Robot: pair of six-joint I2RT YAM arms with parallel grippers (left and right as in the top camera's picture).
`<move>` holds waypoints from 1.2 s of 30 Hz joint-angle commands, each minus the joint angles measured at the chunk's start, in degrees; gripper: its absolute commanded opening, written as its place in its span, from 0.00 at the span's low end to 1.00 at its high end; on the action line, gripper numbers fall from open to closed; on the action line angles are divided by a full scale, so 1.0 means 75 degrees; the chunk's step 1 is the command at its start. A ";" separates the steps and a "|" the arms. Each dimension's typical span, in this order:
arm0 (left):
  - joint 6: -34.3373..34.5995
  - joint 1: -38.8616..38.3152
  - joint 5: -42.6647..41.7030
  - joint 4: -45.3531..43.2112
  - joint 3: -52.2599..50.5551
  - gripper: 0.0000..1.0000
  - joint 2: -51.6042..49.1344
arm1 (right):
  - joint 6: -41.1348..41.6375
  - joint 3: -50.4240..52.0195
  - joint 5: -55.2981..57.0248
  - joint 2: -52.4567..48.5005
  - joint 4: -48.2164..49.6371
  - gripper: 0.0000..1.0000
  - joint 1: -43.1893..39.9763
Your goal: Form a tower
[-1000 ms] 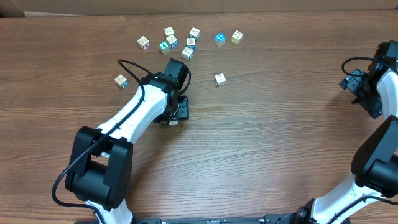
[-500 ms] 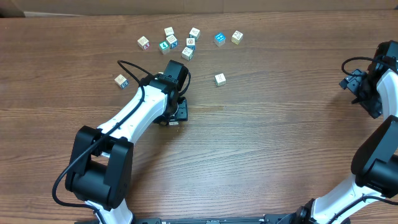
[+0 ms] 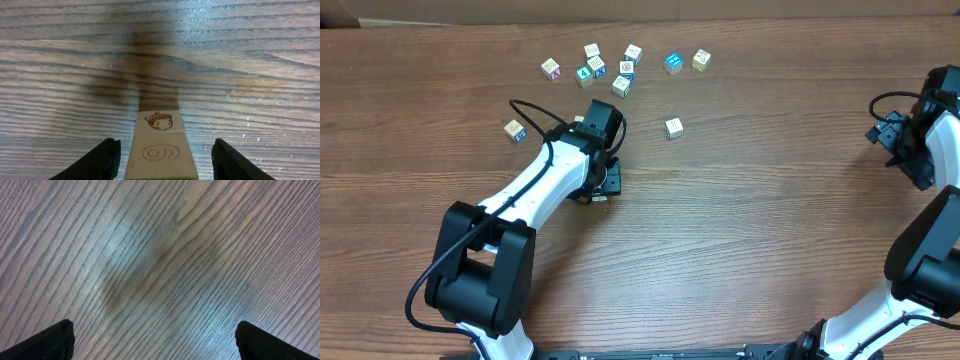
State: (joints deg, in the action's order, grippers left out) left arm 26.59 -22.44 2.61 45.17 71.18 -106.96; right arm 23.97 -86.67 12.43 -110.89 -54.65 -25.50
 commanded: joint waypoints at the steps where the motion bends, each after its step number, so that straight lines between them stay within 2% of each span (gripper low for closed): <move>1: 0.0035 -0.0050 0.0125 -0.0090 -0.0178 0.54 -0.0099 | -0.0029 -0.0143 0.0047 0.0198 0.0041 1.00 -0.0032; 13: 0.0035 -0.0050 0.0125 -0.0125 -0.0178 0.49 -0.0099 | -0.0032 -0.0143 0.0047 0.0198 0.0044 1.00 -0.0032; 18: 0.0035 -0.0050 0.0125 -0.0137 -0.0178 0.41 -0.0099 | -0.0032 -0.0143 0.0047 0.0198 0.0041 1.00 -0.0032; 24: 0.0035 -0.0058 0.0125 -0.0140 -0.0178 0.38 -0.0105 | -0.0029 -0.0143 0.0047 0.0198 0.0044 1.00 -0.0032; 33: 0.0038 -0.0058 0.0125 -0.0137 -0.0178 0.25 -0.0105 | -0.0032 -0.0143 0.0047 0.0198 0.0044 1.00 -0.0032; 36: 0.0058 -0.0058 0.0125 -0.0134 -0.0178 0.25 -0.0105 | -0.0032 -0.0143 0.0047 0.0198 0.0041 1.00 -0.0032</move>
State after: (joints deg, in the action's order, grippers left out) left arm 26.81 -22.44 3.03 44.29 70.48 -106.96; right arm 23.94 -86.67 12.43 -110.89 -54.61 -25.52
